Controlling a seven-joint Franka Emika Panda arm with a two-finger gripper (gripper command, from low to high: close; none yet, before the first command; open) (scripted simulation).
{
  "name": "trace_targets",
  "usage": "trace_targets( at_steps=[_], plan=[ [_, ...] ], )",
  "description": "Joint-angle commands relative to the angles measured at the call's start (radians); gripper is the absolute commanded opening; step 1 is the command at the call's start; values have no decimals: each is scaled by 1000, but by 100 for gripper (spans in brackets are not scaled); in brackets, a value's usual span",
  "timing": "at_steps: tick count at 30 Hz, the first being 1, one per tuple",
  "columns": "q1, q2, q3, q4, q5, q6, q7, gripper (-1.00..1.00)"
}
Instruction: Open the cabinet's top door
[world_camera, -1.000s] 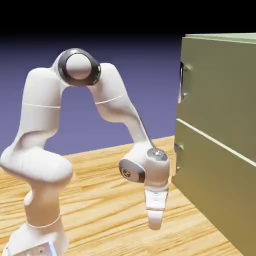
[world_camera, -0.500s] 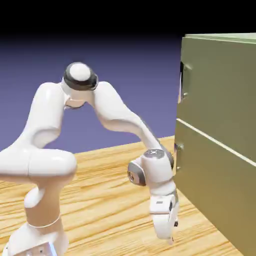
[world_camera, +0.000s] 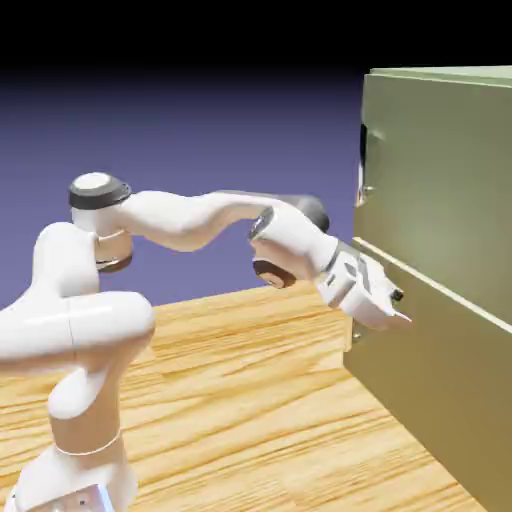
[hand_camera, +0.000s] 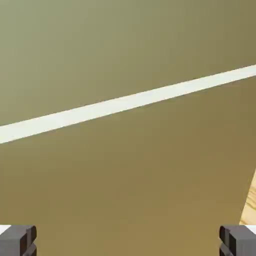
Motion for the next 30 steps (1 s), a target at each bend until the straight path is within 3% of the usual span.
trace_targets(
  at_steps=[1, 7, 12, 13, 21, 30],
  plan=[
    [29, 36, -31, 6, 39, -9, -14, 0],
    [185, 236, -203, 39, 250, -60, -94, 0],
    [43, 214, -182, 181, 304, -55, -96, 0],
    [43, 214, -182, 181, 304, -55, -96, -100],
    [199, 227, -252, -72, 354, -281, -234, -100],
    [337, 216, -447, -382, 271, -648, -395, -100]
  ],
)
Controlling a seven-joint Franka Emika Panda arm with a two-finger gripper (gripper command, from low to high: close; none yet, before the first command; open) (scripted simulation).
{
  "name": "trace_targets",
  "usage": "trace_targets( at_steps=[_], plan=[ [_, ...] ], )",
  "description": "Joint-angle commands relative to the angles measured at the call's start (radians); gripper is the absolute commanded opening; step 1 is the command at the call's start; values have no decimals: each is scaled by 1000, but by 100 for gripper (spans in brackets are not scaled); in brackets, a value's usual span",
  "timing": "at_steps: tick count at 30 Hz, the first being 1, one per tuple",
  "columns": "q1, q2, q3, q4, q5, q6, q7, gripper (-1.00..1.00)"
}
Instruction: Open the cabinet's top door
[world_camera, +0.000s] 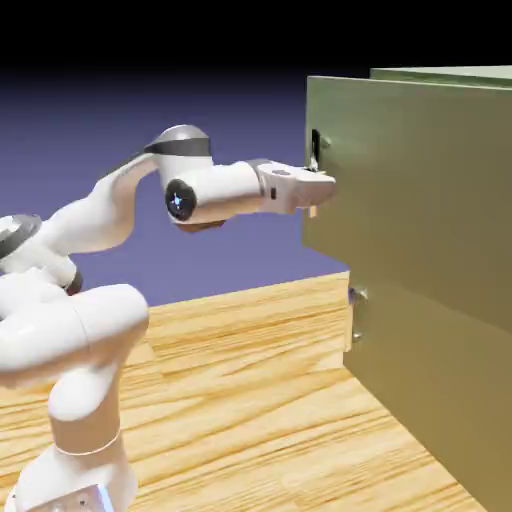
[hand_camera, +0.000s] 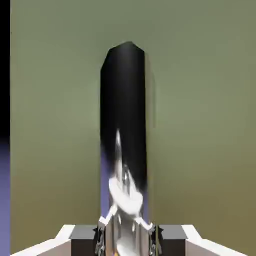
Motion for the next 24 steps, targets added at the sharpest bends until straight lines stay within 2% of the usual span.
trace_targets(
  at_steps=[1, 6, 11, 17, 24],
  plan=[
    [5, -6, -33, -27, -24, -42, -19, -100],
    [-81, 61, -110, -107, -46, -260, 1, -100],
    [-153, -7, -275, -166, -180, -477, -90, -100],
    [-291, -150, -455, -173, -373, -738, -220, -100],
    [-454, -399, -592, -97, -639, -999, -429, -100]
  ],
)
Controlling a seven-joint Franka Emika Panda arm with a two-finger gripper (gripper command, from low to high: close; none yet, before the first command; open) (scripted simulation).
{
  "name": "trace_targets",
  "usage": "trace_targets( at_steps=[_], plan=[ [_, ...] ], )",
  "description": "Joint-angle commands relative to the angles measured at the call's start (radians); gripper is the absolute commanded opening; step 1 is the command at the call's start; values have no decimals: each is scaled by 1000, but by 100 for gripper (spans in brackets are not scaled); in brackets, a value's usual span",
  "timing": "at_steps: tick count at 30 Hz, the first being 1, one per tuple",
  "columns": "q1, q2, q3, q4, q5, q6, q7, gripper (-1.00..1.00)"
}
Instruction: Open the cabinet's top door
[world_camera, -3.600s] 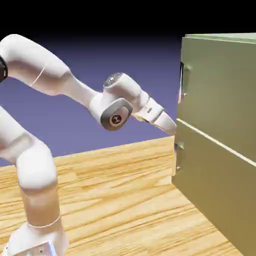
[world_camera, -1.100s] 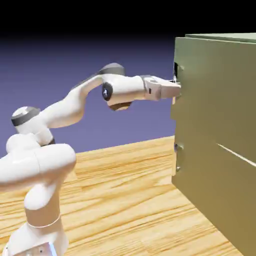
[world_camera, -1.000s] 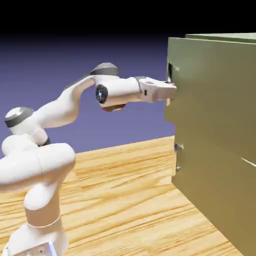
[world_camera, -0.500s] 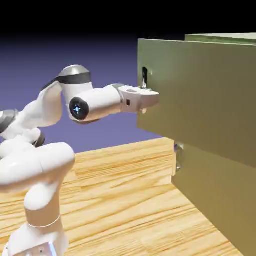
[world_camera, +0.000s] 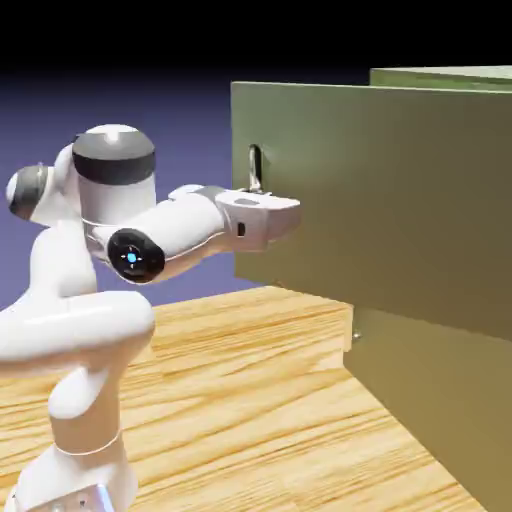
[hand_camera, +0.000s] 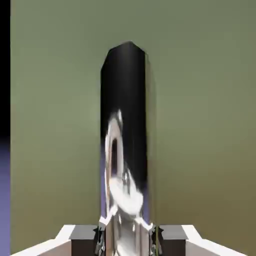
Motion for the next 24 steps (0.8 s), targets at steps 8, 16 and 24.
trace_targets(
  at_steps=[8, 16, 24],
  plan=[
    [-104, -290, -54, 147, -285, -155, -246, -100],
    [-133, -580, -76, 336, -543, -214, -458, -100],
    [-122, -870, -86, 570, -757, -251, -604, -100]
  ],
)
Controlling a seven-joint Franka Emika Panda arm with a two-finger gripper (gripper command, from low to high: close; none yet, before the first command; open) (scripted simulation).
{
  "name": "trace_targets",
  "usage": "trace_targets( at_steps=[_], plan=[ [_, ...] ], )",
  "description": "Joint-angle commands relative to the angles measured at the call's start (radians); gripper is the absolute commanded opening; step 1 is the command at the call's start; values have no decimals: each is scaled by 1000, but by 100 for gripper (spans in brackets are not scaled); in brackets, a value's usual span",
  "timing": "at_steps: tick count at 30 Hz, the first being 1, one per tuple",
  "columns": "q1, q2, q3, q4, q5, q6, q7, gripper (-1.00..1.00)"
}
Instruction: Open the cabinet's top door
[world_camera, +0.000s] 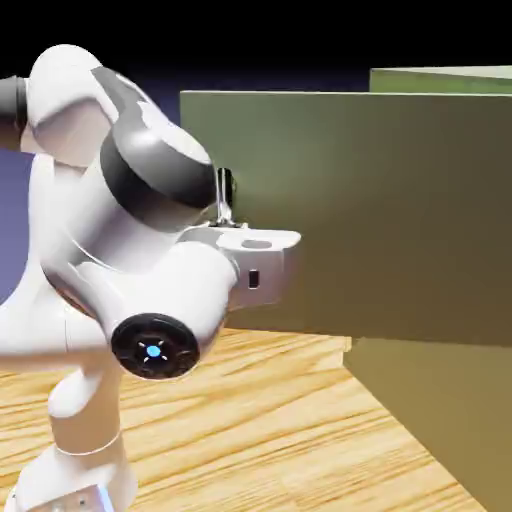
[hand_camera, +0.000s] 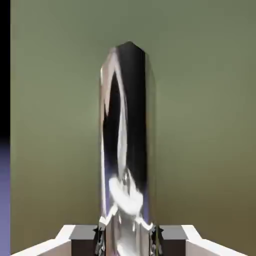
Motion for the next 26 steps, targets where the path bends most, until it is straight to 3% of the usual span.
trace_targets(
  at_steps=[1, 26],
  plan=[
    [2, -36, 0, 33, -23, -5, -13, -100],
    [105, -812, 50, 934, -304, -249, -19, -100]
  ],
)
